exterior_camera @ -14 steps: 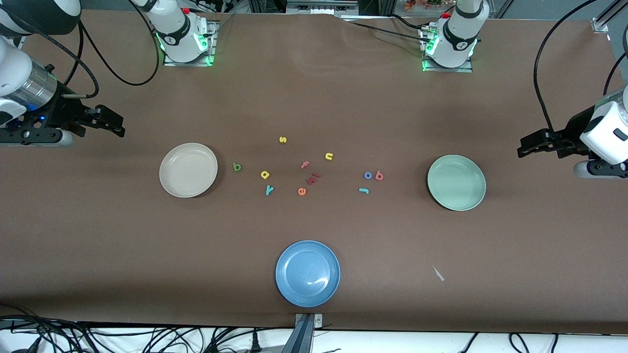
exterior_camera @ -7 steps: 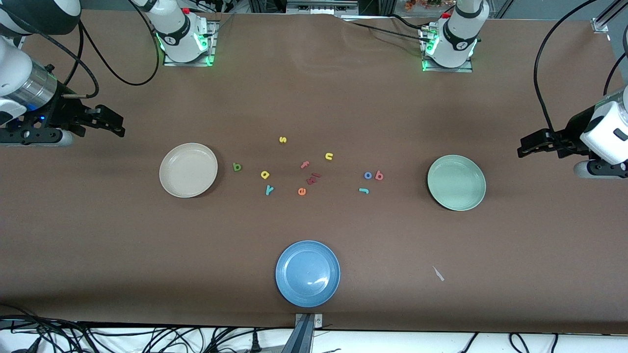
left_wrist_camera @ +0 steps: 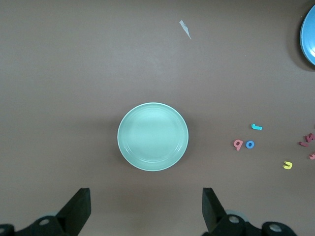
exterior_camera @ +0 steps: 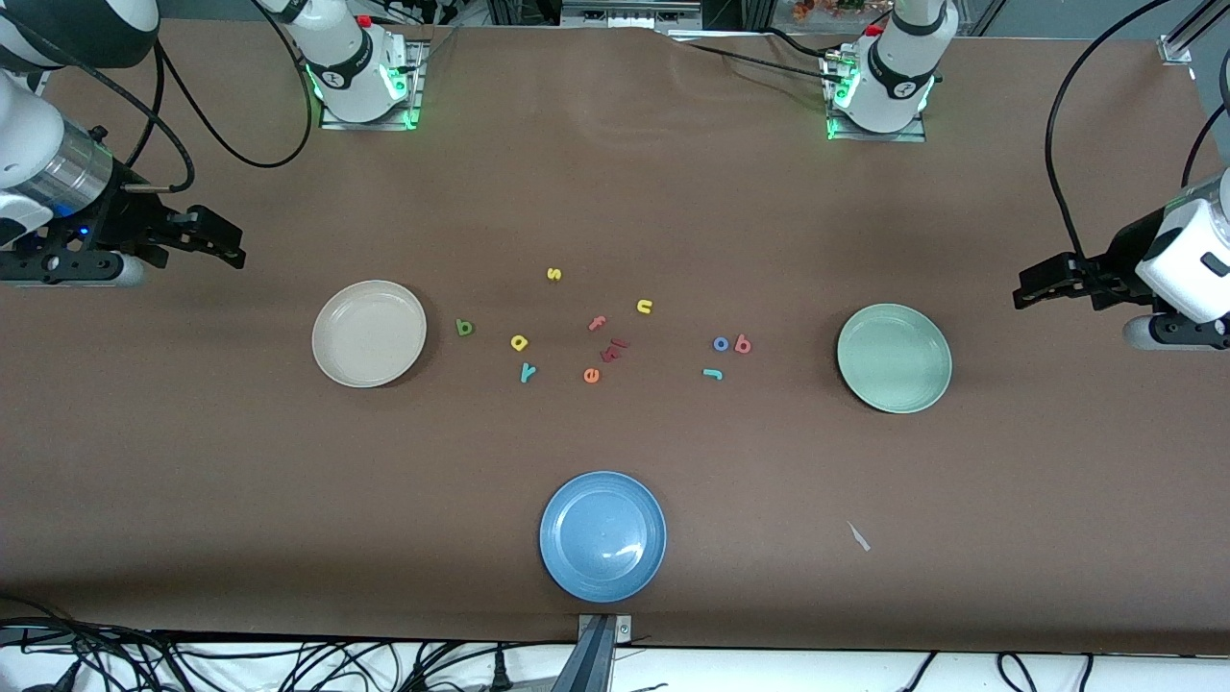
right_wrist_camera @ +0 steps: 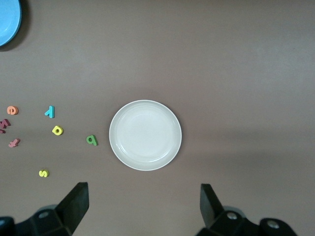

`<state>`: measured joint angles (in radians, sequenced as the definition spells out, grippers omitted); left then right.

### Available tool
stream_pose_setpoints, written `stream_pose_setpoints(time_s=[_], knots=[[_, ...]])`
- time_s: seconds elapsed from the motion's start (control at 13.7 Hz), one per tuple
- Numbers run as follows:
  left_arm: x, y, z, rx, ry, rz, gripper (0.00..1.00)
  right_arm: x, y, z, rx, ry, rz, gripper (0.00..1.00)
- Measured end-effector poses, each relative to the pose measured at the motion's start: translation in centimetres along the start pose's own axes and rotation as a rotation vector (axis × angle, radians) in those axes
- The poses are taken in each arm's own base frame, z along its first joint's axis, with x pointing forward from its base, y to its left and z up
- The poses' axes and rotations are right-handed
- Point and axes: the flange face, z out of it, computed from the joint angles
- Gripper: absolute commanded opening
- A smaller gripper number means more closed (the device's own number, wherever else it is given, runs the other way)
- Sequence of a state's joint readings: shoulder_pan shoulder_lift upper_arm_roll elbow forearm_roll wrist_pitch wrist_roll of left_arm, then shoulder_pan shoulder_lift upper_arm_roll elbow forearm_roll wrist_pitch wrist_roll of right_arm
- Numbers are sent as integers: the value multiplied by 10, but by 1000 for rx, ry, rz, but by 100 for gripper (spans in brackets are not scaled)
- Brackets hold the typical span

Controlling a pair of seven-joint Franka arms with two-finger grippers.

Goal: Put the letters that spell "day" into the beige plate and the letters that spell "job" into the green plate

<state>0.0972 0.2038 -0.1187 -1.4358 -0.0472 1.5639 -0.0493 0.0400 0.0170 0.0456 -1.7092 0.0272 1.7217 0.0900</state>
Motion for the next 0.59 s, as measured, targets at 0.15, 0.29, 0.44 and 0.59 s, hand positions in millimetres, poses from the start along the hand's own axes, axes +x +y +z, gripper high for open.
stream_pose_setpoints(time_s=[0.15,0.29,0.44,0.59], knots=[[1,3,7,0,-13,4,99,0,-1,0,0,0,-1,100],[5,13,21,-8,-39,19,99,0,-1,0,0,0,-3,100],[12,37,46,-9,-83,35,99,0,-3,0,0,0,-5,100],[18,72,87,-6,-149,42,99,-2,-16,0,0,0,-28,100]])
